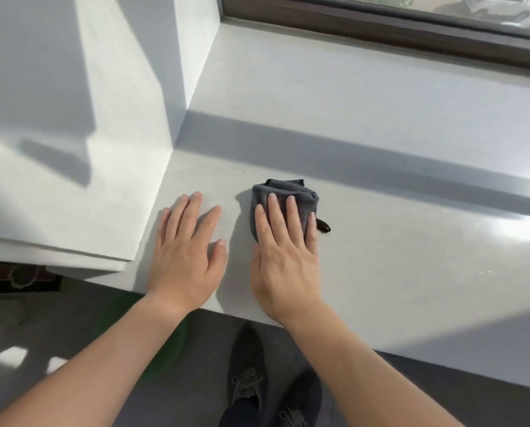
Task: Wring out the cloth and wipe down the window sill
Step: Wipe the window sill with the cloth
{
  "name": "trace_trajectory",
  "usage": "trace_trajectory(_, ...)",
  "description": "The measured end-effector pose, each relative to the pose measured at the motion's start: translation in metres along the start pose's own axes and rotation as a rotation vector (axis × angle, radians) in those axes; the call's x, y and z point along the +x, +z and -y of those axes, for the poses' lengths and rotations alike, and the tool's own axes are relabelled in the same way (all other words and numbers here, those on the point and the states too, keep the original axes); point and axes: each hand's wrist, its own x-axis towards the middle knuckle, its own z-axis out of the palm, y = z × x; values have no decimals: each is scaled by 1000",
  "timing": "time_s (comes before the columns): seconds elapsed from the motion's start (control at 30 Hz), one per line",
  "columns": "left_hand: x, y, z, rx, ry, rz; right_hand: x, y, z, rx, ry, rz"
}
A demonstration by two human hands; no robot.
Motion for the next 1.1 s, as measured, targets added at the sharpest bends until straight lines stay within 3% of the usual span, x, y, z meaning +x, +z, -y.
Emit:
trace_trajectory(0.07,0,1,0,0,1,-1,-1,3,3,2,-132,29)
trace_trajectory(0.13,-4,2,1,7,-4,1,-8,-1,-17,-4,-111,27)
trace_trajectory(0.23,-7,2,1,-2,-8,-1,-25,-11,-60,-2,124,-24)
trace_trajectory(0.33,-8,2,0,-13,1,-13,-31,-10,-45,-7,313,-75)
trace_trajectory(0.5,-10,1,3,-115,30,-55,-45,10,26,16,-76,24)
trace_trajectory(0.6,-11,-1,6,-216,48,-59,-53,6,5,-14,-107,27)
trace_trajectory(0.73,-13,-1,8,-189,90,-23,-67,-4,-16,-20,175,-20)
trace_trajectory(0.83,-12,-3,8,-182,81,-22,-70,1,17,5,298,-72)
trace_trajectory(1.0,-8,-5,10,-374,21,-39,-77,16,54,6,-29,-22)
trace_trajectory(1.1,-9,-7,19,-392,22,-27,-85,13,28,-39,-65,-8)
